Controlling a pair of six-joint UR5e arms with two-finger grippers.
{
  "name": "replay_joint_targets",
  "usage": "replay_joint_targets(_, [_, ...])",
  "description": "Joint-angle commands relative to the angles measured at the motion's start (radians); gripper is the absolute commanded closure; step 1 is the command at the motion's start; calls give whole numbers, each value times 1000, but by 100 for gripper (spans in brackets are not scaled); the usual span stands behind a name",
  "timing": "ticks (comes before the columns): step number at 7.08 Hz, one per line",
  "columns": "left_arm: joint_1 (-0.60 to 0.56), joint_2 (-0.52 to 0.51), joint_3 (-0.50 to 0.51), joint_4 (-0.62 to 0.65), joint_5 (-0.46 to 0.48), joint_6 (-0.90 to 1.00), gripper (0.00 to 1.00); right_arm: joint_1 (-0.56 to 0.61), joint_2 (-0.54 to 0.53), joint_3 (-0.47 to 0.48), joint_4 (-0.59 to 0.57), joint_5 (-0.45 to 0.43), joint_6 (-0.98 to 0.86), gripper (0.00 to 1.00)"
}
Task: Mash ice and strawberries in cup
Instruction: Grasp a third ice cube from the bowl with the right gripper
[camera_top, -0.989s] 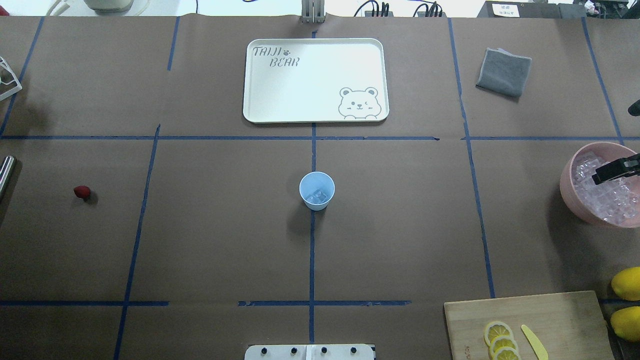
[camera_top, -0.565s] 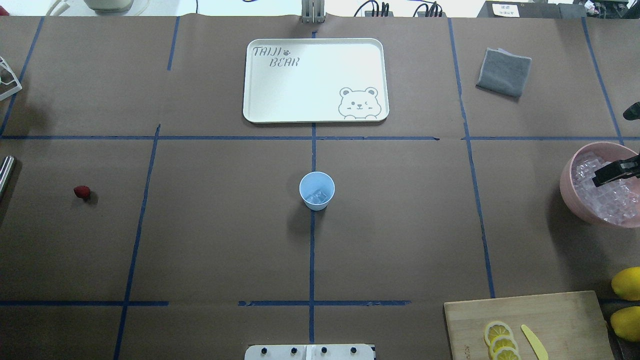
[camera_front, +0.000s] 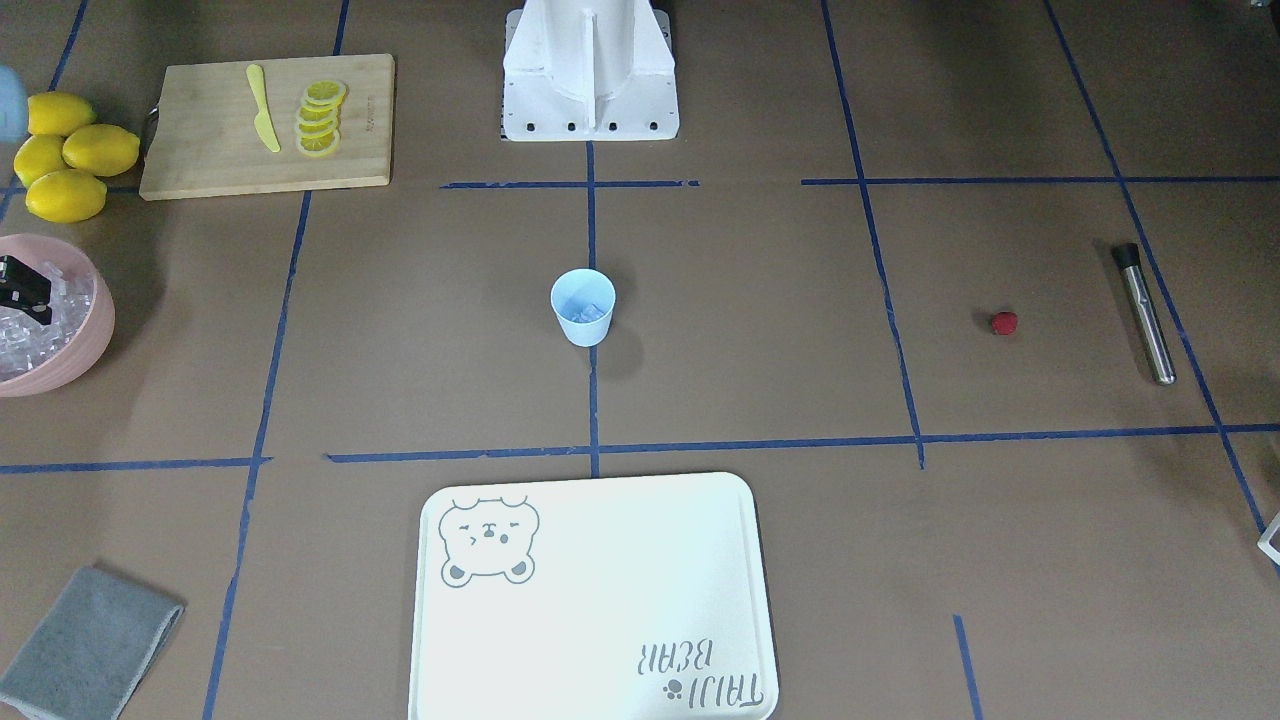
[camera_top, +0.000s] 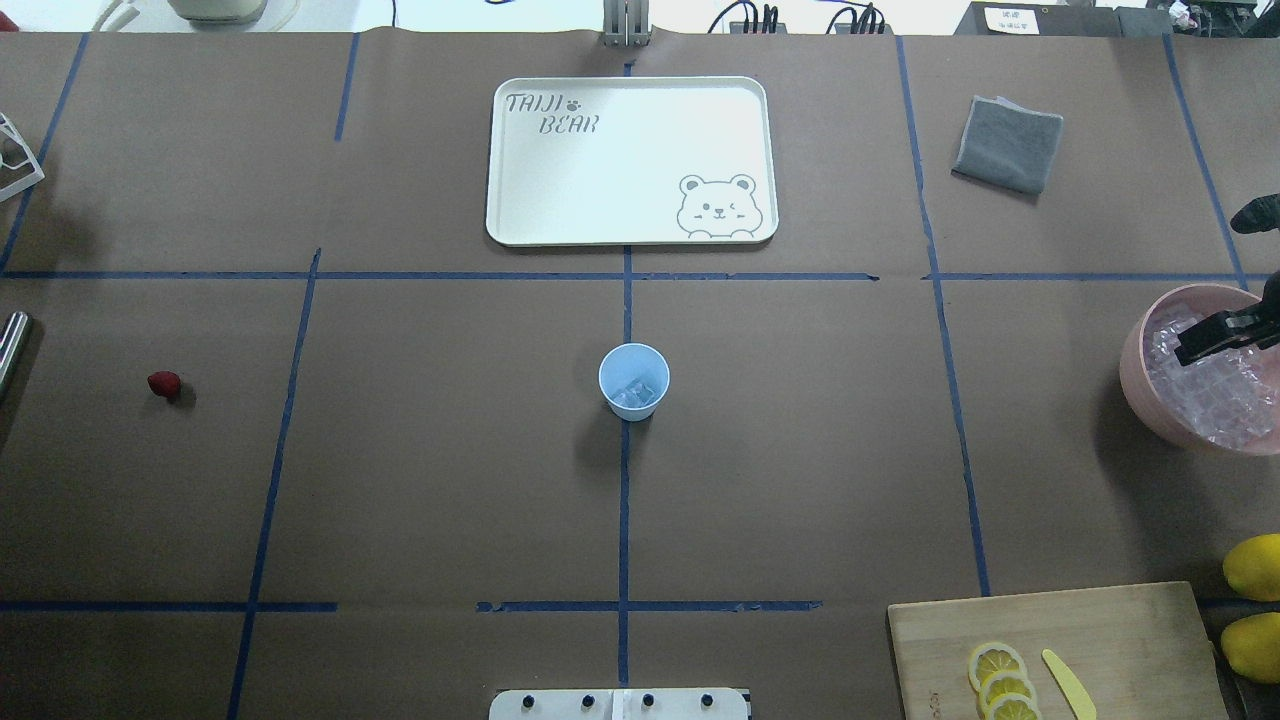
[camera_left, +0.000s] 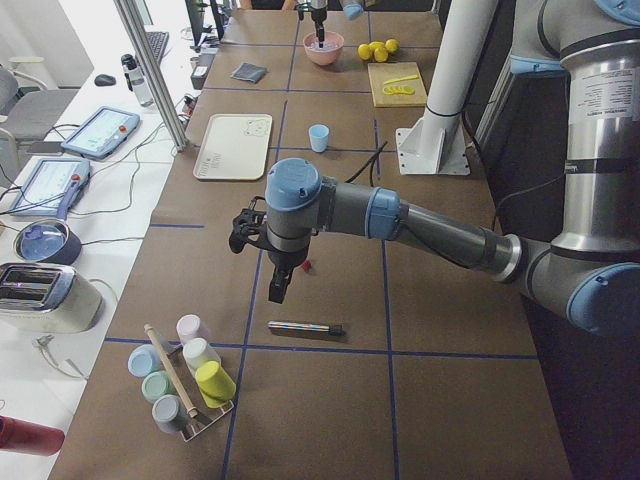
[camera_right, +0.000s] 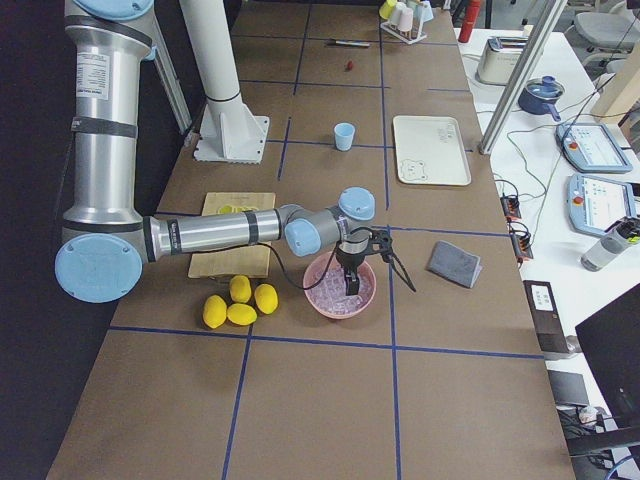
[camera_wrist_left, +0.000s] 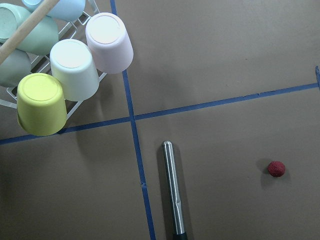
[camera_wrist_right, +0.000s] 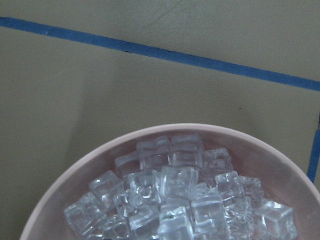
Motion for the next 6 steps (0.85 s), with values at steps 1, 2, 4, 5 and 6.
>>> replay_joint_targets(1, [0,1,-4,0,0,0,0,0,-1,-3,-2,1,0,19])
replay_joint_targets(2, [0,1,-6,0,0,0,0,0,-1,-3,-3,1,0,25])
replay_joint_targets(4, [0,1,-6,0,0,0,0,0,-1,-10,-5,3,1,30])
replay_joint_targets(5, [0,1,-6,0,0,0,0,-2,2,-16,-6,1,1,30])
replay_joint_targets(6, [0,1,-6,0,0,0,0,-3,3,-17,-5,3,1,30])
